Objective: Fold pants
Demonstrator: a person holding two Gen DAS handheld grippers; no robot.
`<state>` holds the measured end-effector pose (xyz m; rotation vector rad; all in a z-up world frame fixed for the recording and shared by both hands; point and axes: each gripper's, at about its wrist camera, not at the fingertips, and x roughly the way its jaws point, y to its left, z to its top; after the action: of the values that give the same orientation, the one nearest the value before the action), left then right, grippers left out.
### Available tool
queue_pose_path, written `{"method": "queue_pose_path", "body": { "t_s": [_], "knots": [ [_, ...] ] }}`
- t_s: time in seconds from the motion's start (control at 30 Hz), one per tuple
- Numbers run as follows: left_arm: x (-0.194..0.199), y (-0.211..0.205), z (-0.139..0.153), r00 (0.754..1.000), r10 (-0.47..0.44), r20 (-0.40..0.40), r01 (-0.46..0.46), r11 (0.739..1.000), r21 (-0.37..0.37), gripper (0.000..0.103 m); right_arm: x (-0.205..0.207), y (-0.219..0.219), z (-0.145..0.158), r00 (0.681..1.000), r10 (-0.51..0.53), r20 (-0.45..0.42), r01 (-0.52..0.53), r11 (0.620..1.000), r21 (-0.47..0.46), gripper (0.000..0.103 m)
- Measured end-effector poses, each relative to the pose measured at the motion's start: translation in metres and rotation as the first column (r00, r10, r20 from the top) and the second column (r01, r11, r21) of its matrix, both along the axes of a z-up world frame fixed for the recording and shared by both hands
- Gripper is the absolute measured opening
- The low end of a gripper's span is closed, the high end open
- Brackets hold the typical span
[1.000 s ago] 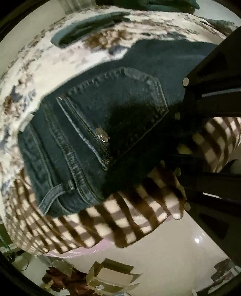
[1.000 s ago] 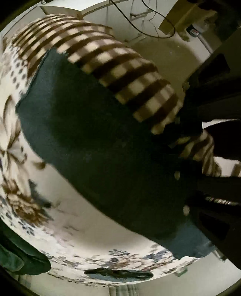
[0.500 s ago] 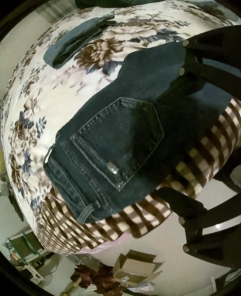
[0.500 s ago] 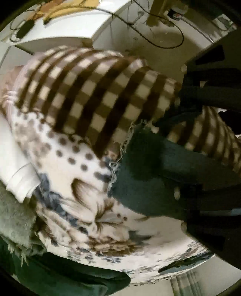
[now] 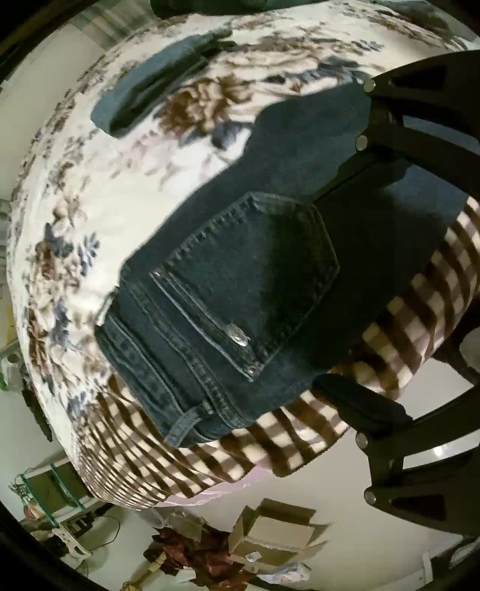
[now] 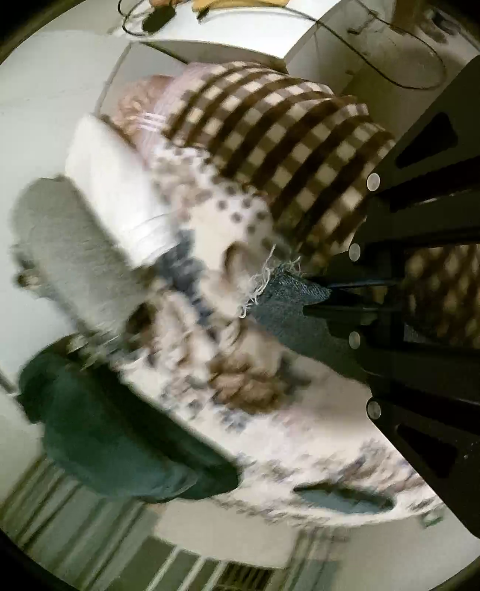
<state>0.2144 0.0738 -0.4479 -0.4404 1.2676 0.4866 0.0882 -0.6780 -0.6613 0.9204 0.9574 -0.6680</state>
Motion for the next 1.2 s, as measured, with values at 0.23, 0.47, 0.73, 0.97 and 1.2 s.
{"method": "queue_pose_path", "body": {
  "t_s": [0.23, 0.47, 0.73, 0.97, 1.2],
  "knots": [
    [-0.012, 0.012, 0.010, 1.000, -0.006, 0.006, 0.006, 1.000, 0.010, 0.090, 0.001, 0.020, -0.015, 0.968, 0.037, -0.247, -0.020, 0.997, 0.070, 0.041],
    [-0.003, 0.057, 0.010, 0.999, 0.048, -0.007, -0.047, 0.994, 0.095, 0.090, 0.144, 0.195, 0.028, 0.870, 0.486, -0.085, -0.441, 0.843, 0.307, 0.054],
    [0.001, 0.116, -0.044, 0.991, 0.083, -0.106, -0.076, 0.995, 0.070, 0.093, 0.354, 0.463, -0.036, 0.443, 0.897, -0.002, -0.835, 0.413, 0.364, 0.054],
    [-0.014, 0.138, -0.055, 0.990, 0.112, -0.086, -0.114, 0.993, -0.028, 0.100, 0.404, 0.572, -0.065, 0.123, 0.982, -0.143, -0.933, 0.164, 0.320, 0.004],
    [-0.008, 0.125, -0.030, 0.993, 0.070, -0.090, -0.068, 0.997, 0.030, 0.100, 0.411, 0.541, -0.062, 0.251, 0.962, -0.107, -0.889, 0.273, 0.369, 0.009]
  ]
}}
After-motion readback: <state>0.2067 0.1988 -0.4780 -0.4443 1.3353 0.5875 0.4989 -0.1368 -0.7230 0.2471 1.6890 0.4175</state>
